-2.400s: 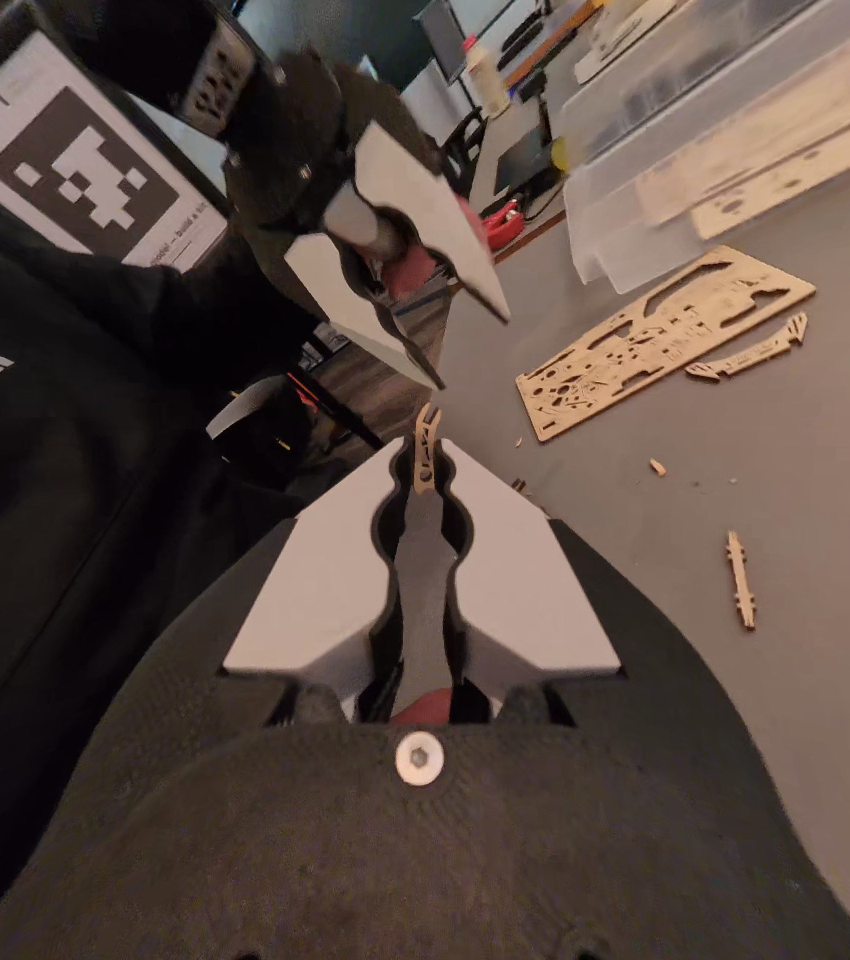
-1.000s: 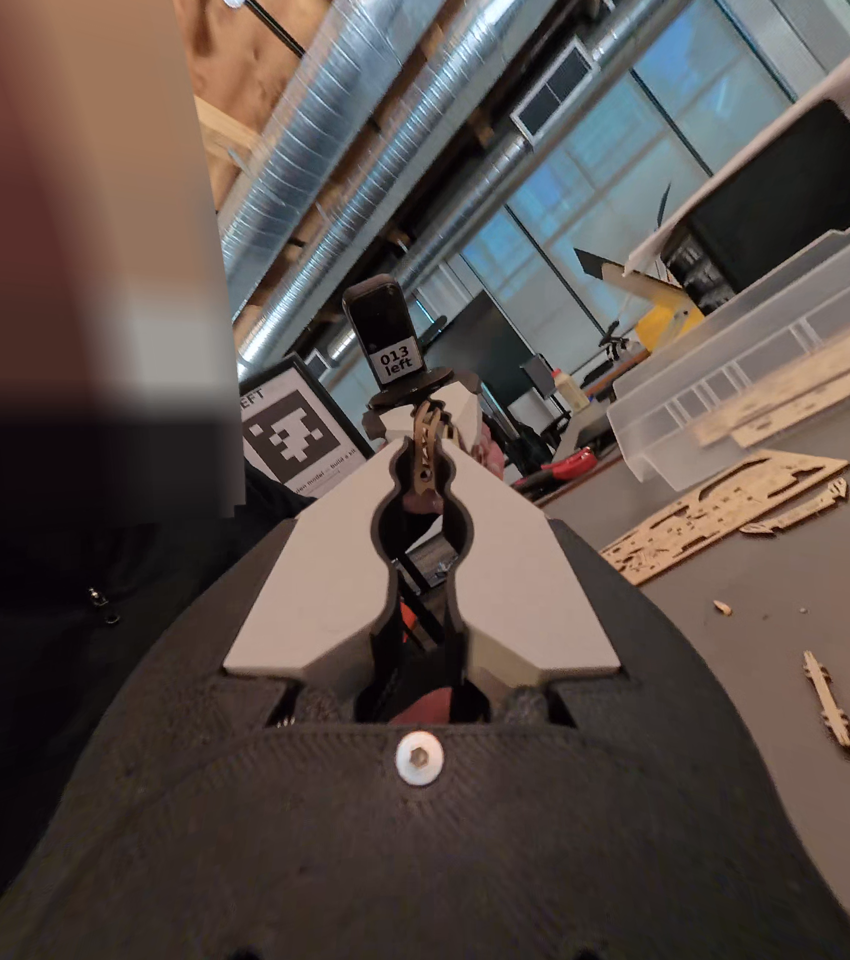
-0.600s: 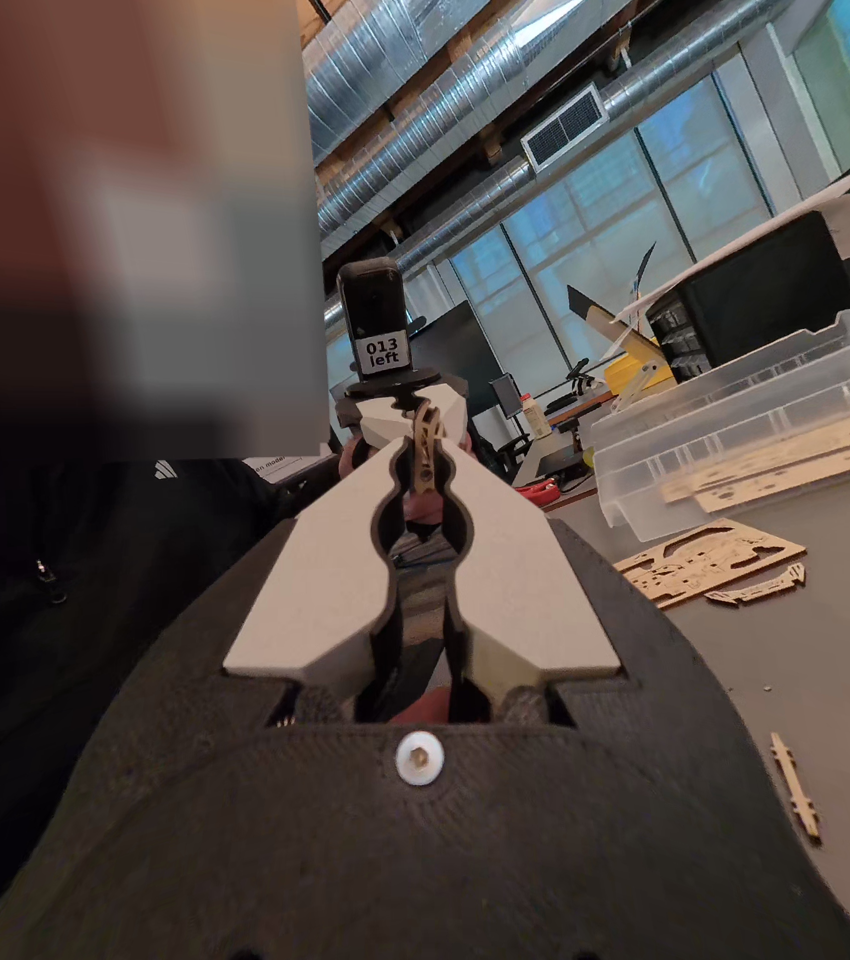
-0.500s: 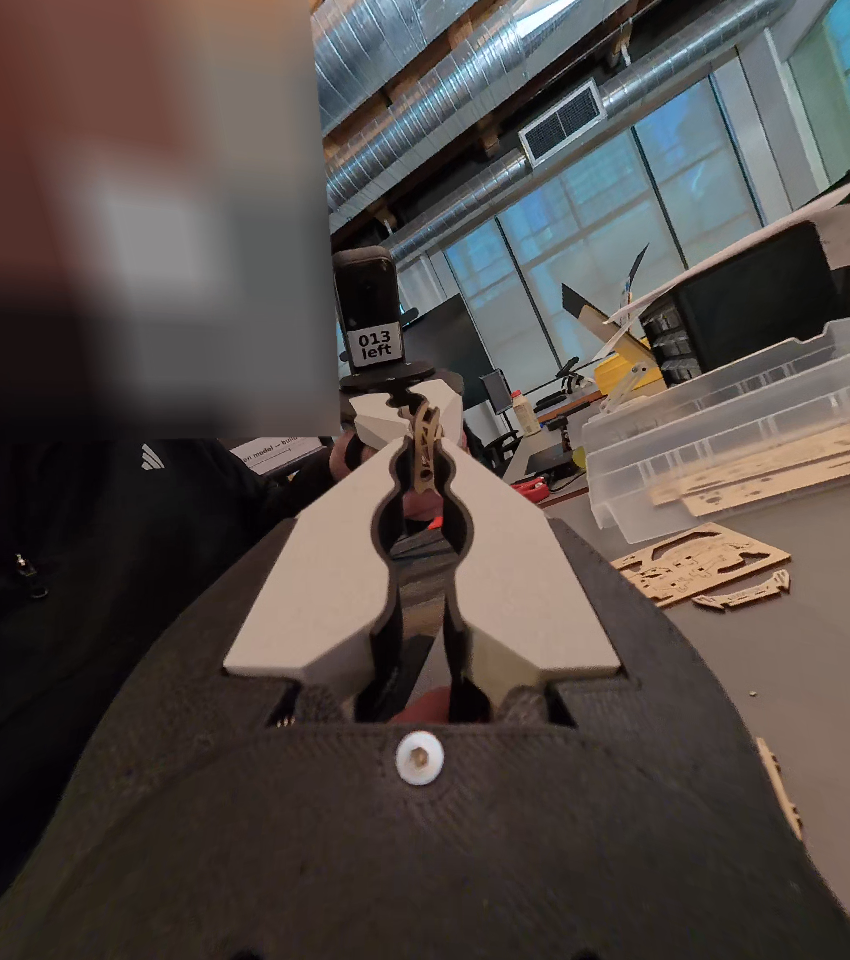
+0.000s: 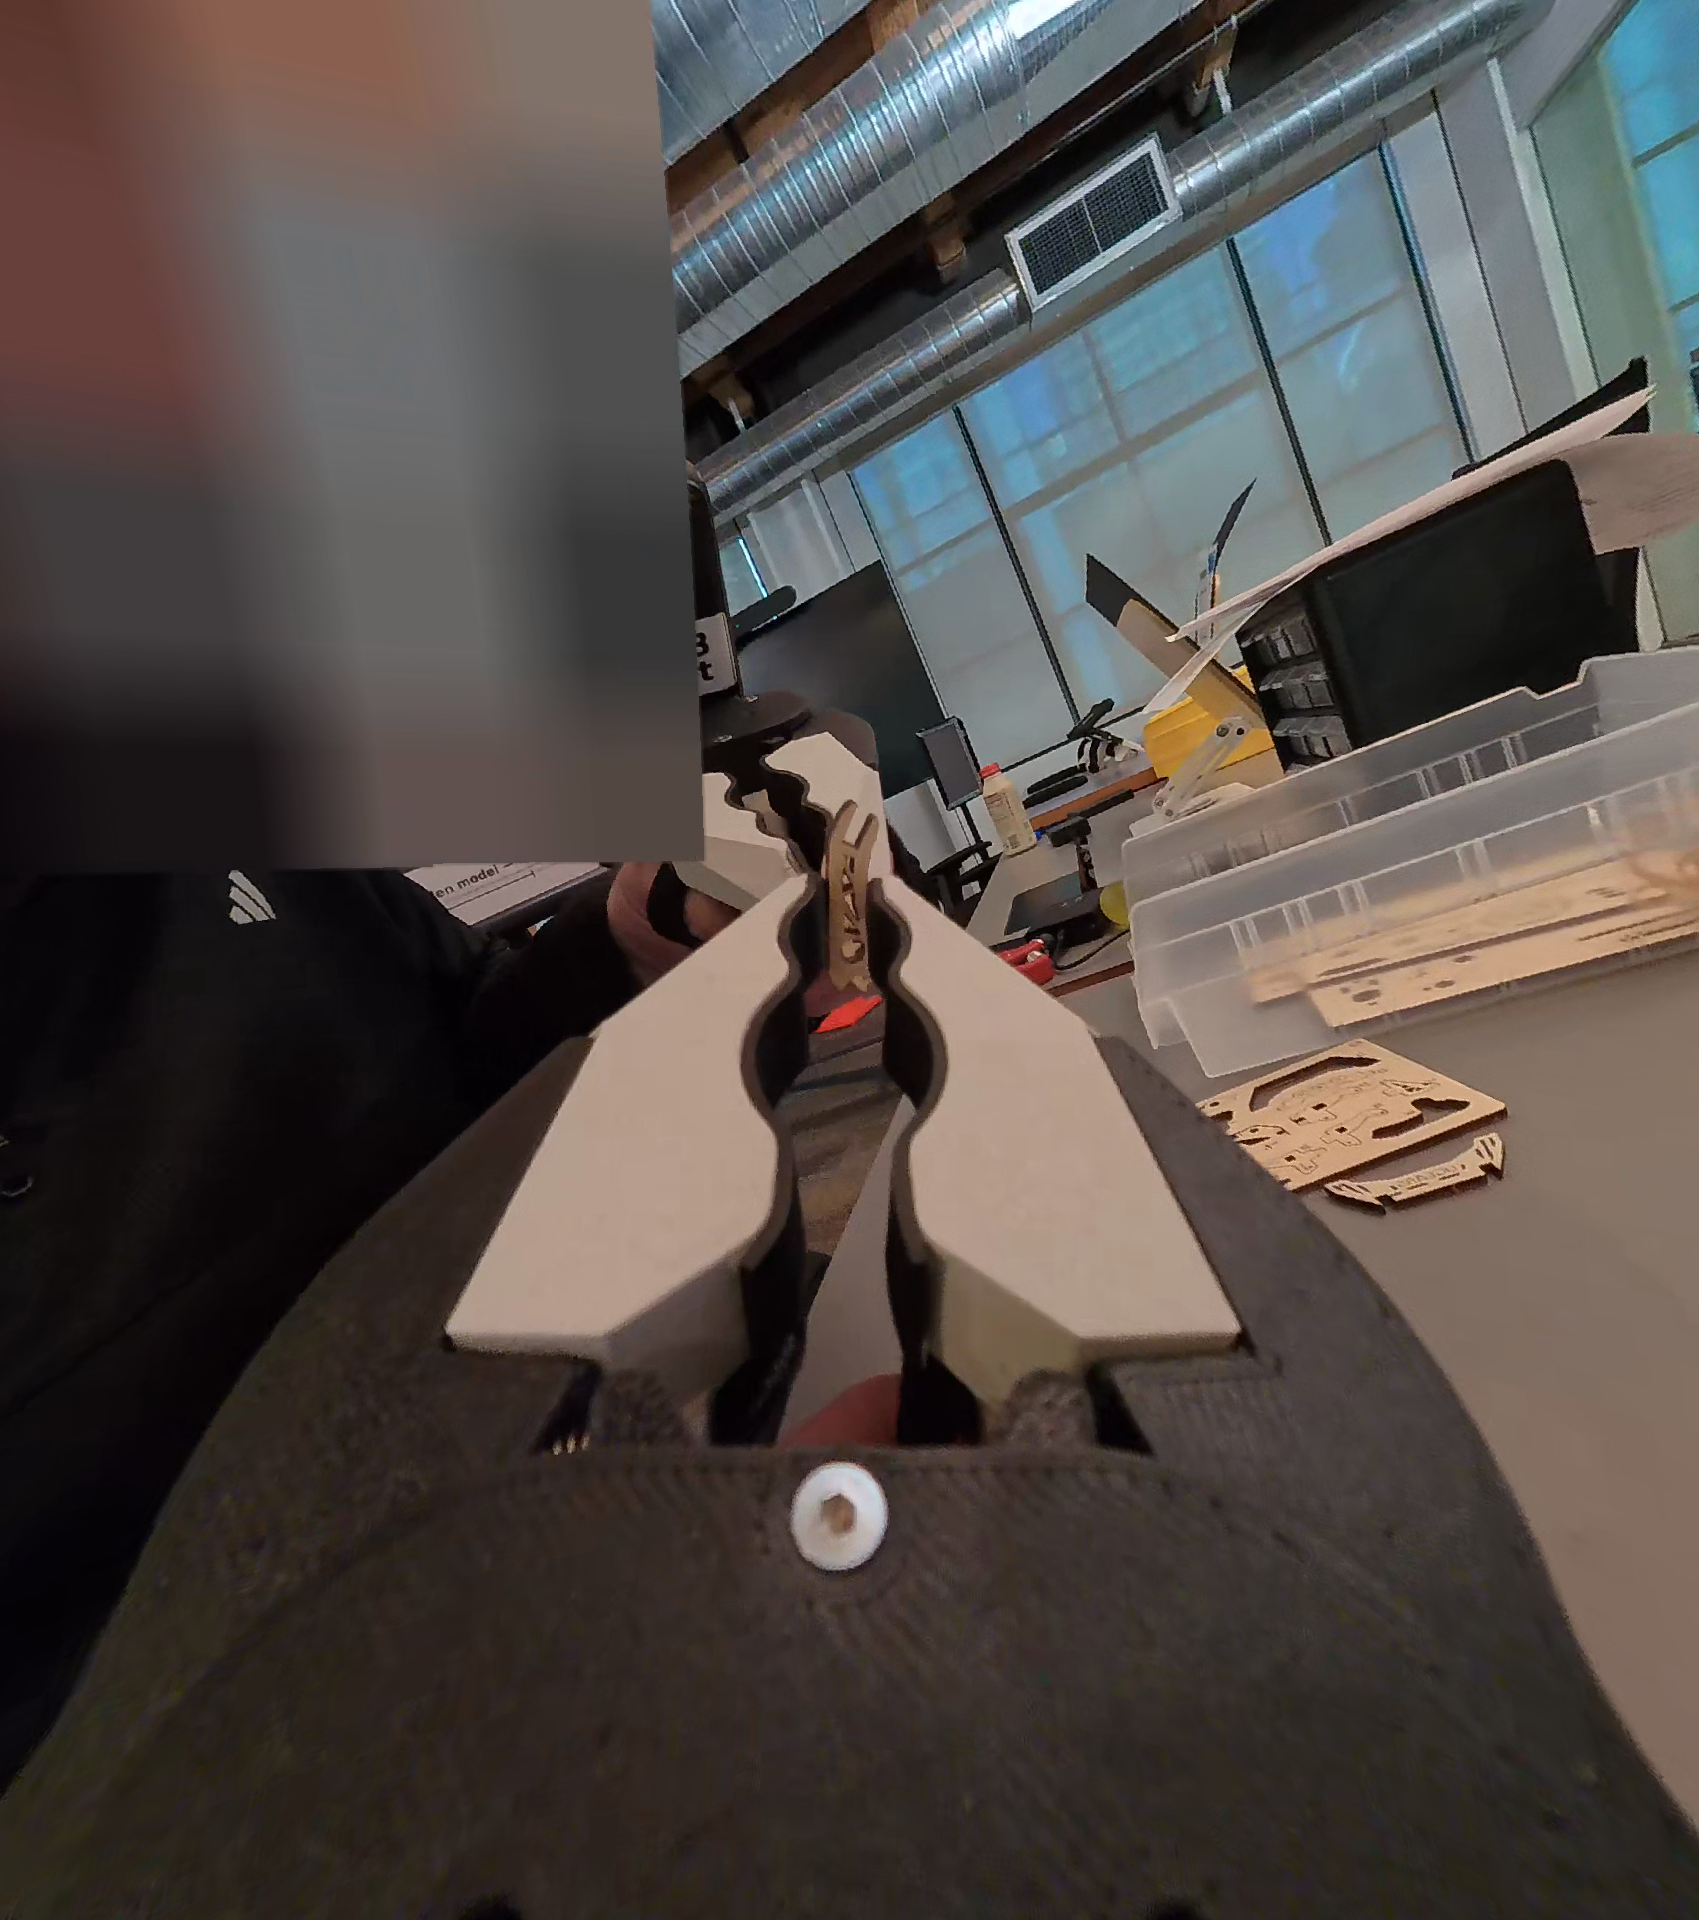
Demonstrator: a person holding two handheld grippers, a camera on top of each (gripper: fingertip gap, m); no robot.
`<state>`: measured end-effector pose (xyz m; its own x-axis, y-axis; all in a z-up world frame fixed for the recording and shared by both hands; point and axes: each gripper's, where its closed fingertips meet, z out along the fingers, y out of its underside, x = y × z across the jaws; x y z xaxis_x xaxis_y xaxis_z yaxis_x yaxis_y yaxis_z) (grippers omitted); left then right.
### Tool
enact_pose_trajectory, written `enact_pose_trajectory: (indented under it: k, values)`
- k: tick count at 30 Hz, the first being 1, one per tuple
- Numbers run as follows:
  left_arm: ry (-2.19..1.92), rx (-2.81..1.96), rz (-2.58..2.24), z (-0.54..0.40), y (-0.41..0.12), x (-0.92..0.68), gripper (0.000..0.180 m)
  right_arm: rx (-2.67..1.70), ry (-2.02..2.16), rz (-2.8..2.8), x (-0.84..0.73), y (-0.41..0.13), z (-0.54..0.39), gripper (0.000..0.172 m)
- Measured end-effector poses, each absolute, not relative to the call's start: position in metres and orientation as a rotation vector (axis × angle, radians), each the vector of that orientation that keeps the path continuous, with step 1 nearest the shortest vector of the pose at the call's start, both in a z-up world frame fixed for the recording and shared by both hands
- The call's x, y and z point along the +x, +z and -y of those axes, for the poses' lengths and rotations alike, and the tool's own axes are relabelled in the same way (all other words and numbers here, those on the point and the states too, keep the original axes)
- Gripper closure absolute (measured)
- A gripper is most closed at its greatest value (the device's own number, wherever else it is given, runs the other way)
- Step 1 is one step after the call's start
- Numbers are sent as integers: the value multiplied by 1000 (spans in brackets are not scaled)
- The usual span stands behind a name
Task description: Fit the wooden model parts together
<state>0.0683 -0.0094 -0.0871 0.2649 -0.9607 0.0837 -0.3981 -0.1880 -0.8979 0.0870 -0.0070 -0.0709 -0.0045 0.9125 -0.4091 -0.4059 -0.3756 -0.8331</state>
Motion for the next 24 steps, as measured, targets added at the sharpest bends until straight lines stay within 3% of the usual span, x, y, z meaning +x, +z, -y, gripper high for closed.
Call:
enact_pose_trajectory:
  k: [24]
  values:
    - [-209, -1383, -1487, 2, -93, 70, 175, -1328, 1658, 544, 86, -80, -2, 167]
